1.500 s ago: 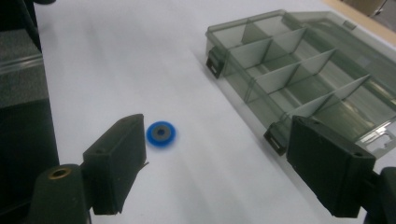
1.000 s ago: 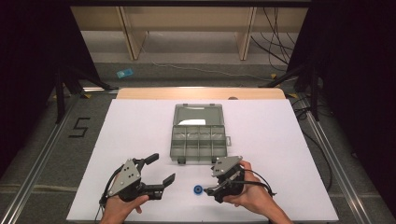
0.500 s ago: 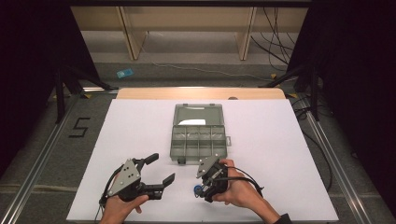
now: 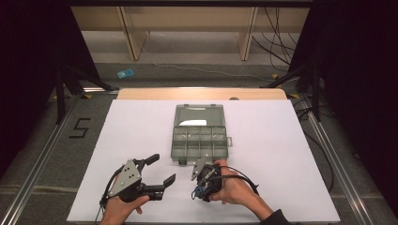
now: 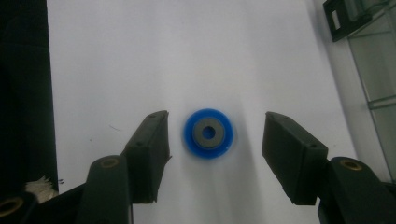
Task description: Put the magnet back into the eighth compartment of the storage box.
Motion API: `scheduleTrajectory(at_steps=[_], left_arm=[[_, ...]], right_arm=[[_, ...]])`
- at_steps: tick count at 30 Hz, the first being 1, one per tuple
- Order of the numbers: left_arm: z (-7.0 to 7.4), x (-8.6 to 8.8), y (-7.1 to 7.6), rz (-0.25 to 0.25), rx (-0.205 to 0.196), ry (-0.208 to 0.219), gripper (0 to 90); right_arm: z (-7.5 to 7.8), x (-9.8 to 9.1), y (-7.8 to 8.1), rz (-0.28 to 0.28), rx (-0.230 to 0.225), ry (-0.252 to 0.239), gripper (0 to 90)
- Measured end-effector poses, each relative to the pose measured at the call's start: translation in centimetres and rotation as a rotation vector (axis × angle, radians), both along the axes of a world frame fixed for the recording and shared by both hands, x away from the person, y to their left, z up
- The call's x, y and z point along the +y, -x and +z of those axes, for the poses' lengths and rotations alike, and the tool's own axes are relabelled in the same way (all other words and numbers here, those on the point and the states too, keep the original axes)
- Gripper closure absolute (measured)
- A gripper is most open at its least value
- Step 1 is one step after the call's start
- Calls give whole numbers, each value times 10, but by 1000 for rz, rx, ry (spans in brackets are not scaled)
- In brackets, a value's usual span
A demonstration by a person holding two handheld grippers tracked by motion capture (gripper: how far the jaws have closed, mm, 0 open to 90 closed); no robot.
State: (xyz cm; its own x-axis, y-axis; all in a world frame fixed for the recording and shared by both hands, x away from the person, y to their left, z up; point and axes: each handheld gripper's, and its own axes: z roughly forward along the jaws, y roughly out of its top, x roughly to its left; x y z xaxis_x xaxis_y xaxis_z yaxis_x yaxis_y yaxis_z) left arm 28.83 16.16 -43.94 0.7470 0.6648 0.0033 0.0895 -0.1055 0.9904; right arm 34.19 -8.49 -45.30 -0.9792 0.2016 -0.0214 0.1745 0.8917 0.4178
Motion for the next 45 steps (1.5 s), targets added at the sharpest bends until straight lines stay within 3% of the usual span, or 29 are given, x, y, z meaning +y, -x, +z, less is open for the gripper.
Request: scheduleTrajectory(at_steps=[5,14,19,24,33,45], left_arm=[[0,0,0,1,0,-3,161],[0,0,0,1,0,-5,161],[0,0,0,0,0,-2,161],[0,0,0,0,1,0,161],[0,0,0,-2,0,1,161],[0,-1,0,-2,2,0,162]], right_arm=[[-4,4,-3,29,14,24,468],[-9,8,-7,24,31,64,532],[-10,11,-7,33,42,81,624],[-10,12,-7,31,39,85,628],[-2,7,-11,22,19,43,630],[14,-6,-17,-33,-5,-10,630]])
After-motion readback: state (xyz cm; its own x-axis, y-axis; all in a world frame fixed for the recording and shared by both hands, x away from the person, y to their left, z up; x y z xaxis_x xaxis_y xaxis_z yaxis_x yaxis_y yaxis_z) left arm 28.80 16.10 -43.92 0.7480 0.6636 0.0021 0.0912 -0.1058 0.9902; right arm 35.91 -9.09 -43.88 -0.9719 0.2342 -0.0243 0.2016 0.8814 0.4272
